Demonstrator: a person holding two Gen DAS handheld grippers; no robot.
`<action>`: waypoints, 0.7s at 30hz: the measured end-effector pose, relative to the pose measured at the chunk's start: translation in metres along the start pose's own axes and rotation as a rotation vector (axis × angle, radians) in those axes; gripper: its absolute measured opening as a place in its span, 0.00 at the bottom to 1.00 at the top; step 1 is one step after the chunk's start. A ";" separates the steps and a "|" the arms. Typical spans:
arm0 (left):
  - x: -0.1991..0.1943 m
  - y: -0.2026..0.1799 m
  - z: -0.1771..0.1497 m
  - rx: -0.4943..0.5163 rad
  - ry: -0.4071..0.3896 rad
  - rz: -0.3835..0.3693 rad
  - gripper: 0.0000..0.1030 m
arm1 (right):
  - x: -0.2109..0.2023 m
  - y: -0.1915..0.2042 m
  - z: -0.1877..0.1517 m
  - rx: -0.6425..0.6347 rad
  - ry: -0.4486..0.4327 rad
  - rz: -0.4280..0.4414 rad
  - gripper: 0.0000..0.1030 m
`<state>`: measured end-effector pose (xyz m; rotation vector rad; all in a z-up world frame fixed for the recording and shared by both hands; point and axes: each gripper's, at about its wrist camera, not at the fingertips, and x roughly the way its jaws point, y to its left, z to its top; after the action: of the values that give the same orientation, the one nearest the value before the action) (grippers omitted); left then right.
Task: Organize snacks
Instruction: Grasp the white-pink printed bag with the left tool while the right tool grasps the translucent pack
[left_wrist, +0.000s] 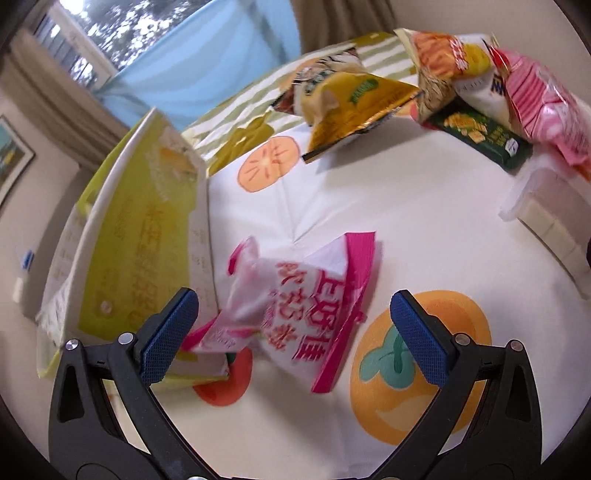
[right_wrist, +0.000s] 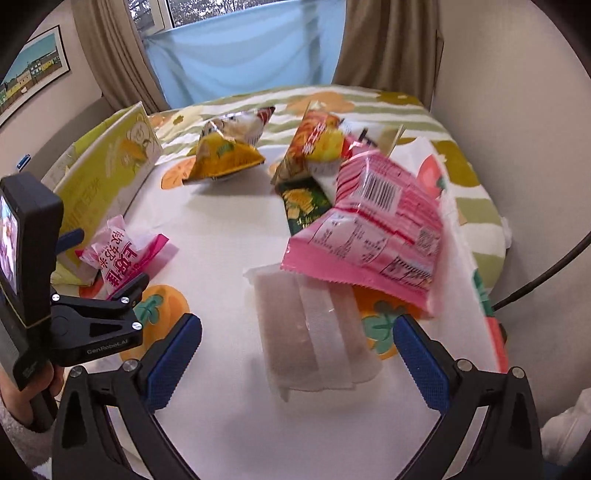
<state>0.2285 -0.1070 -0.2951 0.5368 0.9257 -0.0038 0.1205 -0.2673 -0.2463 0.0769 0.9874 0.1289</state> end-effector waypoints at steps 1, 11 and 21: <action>0.003 -0.001 0.002 0.007 0.010 0.013 1.00 | 0.002 -0.001 0.000 0.004 0.003 0.000 1.00; 0.021 0.001 0.014 -0.007 0.090 -0.032 0.99 | 0.015 -0.008 0.007 0.029 0.027 0.017 1.00; 0.034 0.025 0.015 -0.108 0.184 -0.137 0.70 | 0.027 -0.005 0.012 0.012 0.055 0.034 1.00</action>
<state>0.2664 -0.0836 -0.3032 0.3768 1.1340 -0.0279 0.1454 -0.2681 -0.2626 0.1020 1.0417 0.1566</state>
